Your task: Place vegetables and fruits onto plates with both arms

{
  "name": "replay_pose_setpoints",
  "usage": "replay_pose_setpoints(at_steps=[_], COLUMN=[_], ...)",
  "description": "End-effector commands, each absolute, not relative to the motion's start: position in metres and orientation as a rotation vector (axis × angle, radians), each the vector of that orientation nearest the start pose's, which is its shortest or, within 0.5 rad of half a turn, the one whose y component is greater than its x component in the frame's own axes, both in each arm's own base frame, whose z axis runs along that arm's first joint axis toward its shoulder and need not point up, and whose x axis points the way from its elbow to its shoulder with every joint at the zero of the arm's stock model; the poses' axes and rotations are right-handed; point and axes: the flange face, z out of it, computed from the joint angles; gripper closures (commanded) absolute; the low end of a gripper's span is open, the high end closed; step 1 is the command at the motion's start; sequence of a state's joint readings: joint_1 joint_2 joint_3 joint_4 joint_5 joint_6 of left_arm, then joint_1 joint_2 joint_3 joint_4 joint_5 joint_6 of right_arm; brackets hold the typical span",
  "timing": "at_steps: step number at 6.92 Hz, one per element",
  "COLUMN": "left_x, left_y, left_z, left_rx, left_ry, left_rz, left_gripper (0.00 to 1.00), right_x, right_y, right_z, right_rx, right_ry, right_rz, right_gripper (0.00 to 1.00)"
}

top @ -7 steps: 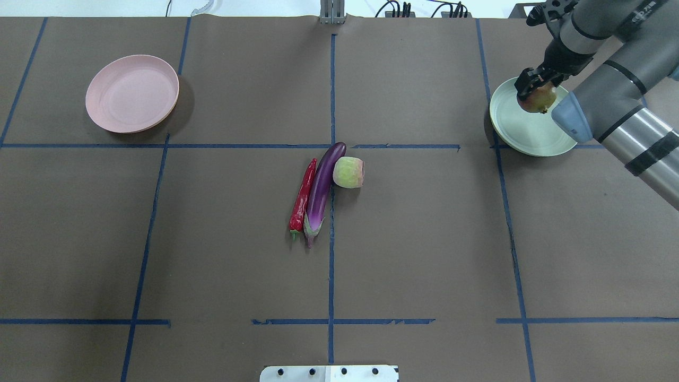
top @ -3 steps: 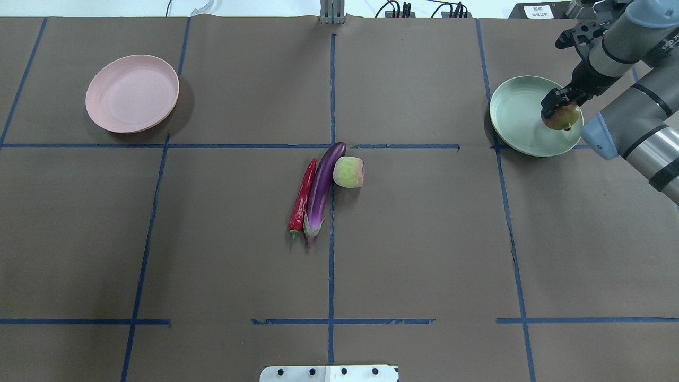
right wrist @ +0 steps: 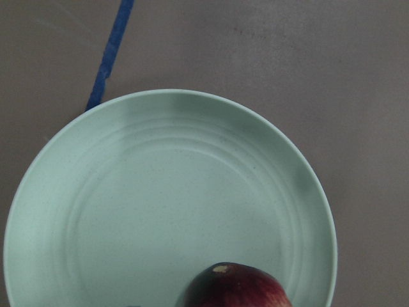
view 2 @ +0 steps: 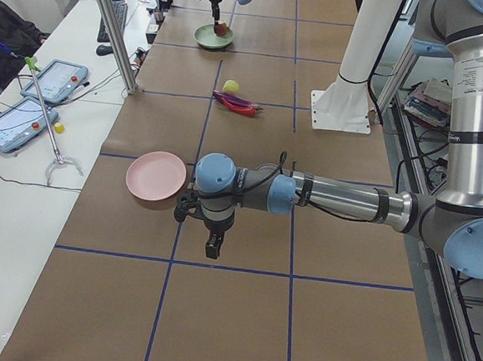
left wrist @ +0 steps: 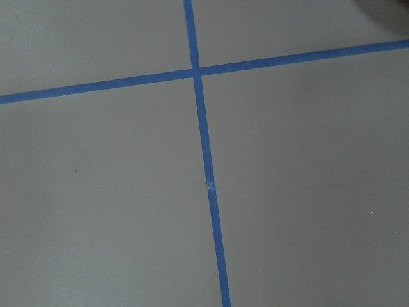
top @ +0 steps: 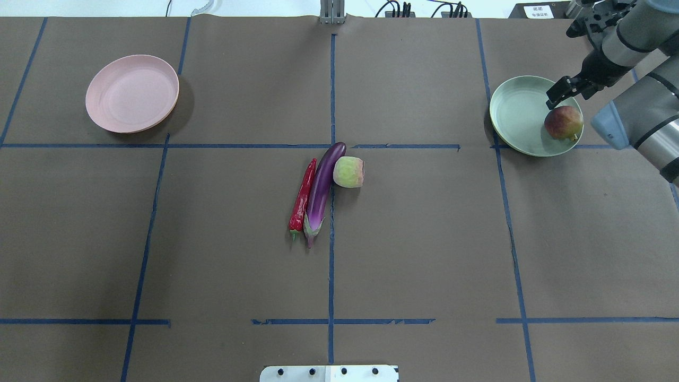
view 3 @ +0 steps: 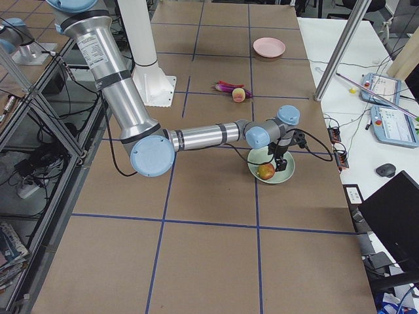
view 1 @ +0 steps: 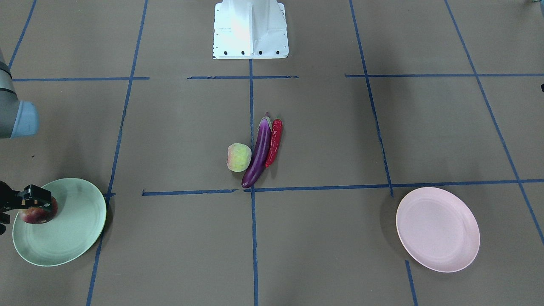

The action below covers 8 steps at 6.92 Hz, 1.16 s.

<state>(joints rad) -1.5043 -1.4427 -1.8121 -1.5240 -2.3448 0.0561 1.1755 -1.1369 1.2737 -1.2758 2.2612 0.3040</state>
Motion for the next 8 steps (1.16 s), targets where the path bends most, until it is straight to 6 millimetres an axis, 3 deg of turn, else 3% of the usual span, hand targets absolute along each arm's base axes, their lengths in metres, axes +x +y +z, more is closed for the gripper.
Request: replay_pose_setpoints(at_steps=[1,2,3,4,5,6,8], left_x=[-0.026,-0.024,-0.02,0.017,0.065,0.133,0.243], left_y=[-0.472,-0.489,-0.502,-0.509,-0.516,-0.506,-0.501], left_z=[0.567,0.552,0.532,0.51,0.469,0.434,0.36], left_rx=[0.167,0.251,0.294,0.253,0.228,0.208,0.135], left_ry=[0.775,0.771,0.779,0.821,0.874,0.902,0.965], left_rz=[0.197,0.23,0.251,0.205,0.164,0.198,0.185], left_gripper=[0.0,0.0,0.0,0.0,0.0,0.0,0.0], right_x=[-0.147,-0.114,-0.091,-0.073,-0.062,-0.055,-0.053], right_y=[-0.67,-0.666,-0.645,-0.614,-0.581,-0.56,-0.551], right_z=[0.526,0.533,0.553,0.573,0.598,0.605,0.606], right_rx=[0.16,0.161,0.147,0.138,0.117,0.119,0.12], right_ry=[-0.811,-0.833,-0.847,-0.842,-0.832,-0.823,-0.822], right_rz=[-0.168,-0.125,-0.101,-0.082,-0.07,-0.068,-0.066], right_gripper=[0.0,0.0,0.0,0.0,0.0,0.0,0.0])
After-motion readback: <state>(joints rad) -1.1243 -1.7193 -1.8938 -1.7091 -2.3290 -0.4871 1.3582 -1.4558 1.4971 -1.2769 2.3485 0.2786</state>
